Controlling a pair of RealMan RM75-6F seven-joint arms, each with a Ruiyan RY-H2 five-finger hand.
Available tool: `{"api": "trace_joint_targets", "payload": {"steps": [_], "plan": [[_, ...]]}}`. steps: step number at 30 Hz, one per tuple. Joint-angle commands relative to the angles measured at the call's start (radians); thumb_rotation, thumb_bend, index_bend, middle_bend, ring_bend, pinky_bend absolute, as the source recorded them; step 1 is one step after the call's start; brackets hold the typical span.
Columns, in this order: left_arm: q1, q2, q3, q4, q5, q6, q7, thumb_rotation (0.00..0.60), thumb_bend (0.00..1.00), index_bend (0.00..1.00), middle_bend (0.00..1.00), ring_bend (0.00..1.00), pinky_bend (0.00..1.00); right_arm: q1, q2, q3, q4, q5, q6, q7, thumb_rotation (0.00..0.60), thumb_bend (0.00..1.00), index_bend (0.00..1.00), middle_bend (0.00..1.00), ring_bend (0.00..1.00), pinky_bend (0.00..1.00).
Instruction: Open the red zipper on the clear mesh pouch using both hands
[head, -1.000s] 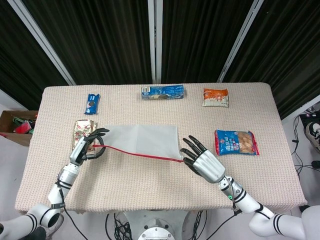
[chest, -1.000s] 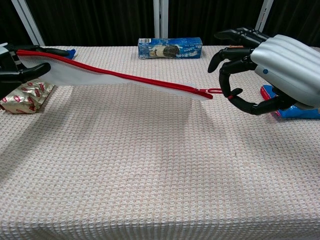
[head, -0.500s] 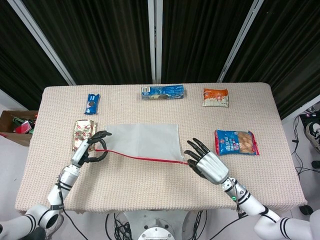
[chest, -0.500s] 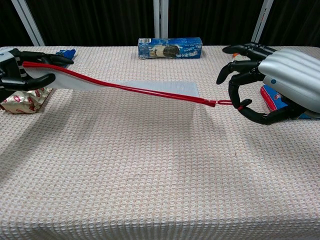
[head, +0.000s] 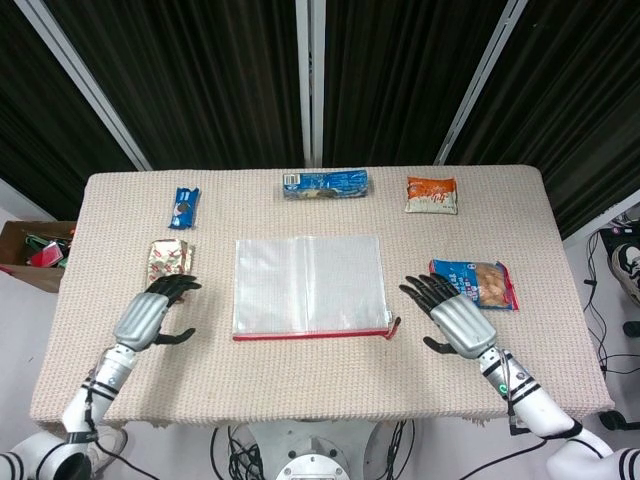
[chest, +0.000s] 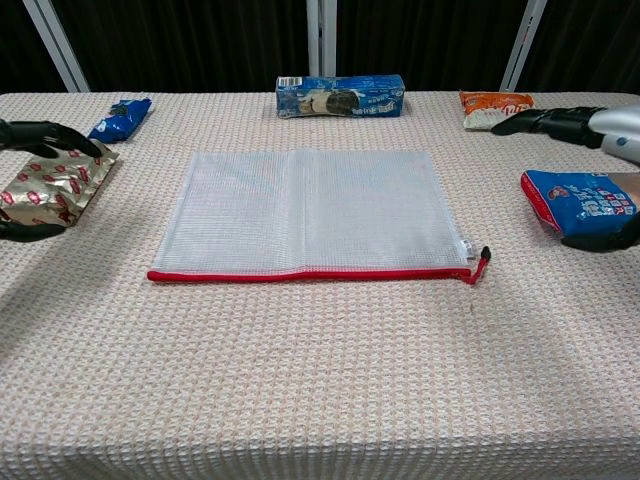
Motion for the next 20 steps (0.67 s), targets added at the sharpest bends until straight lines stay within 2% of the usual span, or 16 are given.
{"api": "trace_joint_targets", "payload": {"steps": [1,4,7,14,20], "plan": [[0.09,0.096,-0.024,-0.056,-0.094,0.096,0.132,0.6,0.2,0.21,0.14,0.1,0.13,-0.062,0.039,0.033,0.003,0.033,0.094,0.044,0.6,0.17,0.0,0.04,0.0,0.0],[0.143,0.103,-0.041,-0.002,-0.123,0.176,0.185,0.6,0.19,0.21,0.14,0.1,0.13,-0.123,0.077,0.049,0.009,0.062,0.173,0.061,0.6,0.22,0.01,0.11,0.0,0.0],[0.189,0.117,-0.038,0.013,-0.142,0.219,0.213,0.6,0.19,0.21,0.14,0.1,0.13,-0.178,0.111,0.045,0.004,0.067,0.234,0.077,0.6,0.24,0.04,0.12,0.0,0.0],[0.313,0.15,-0.01,-0.052,-0.125,0.348,0.213,0.6,0.18,0.21,0.14,0.1,0.13,-0.327,0.144,0.003,0.0,0.043,0.379,0.09,0.6,0.24,0.05,0.11,0.0,0.0],[0.377,0.142,0.024,-0.098,-0.062,0.417,0.254,0.6,0.18,0.21,0.14,0.1,0.13,-0.397,0.141,-0.012,0.006,0.025,0.425,0.096,0.6,0.24,0.06,0.1,0.0,0.0]]}}
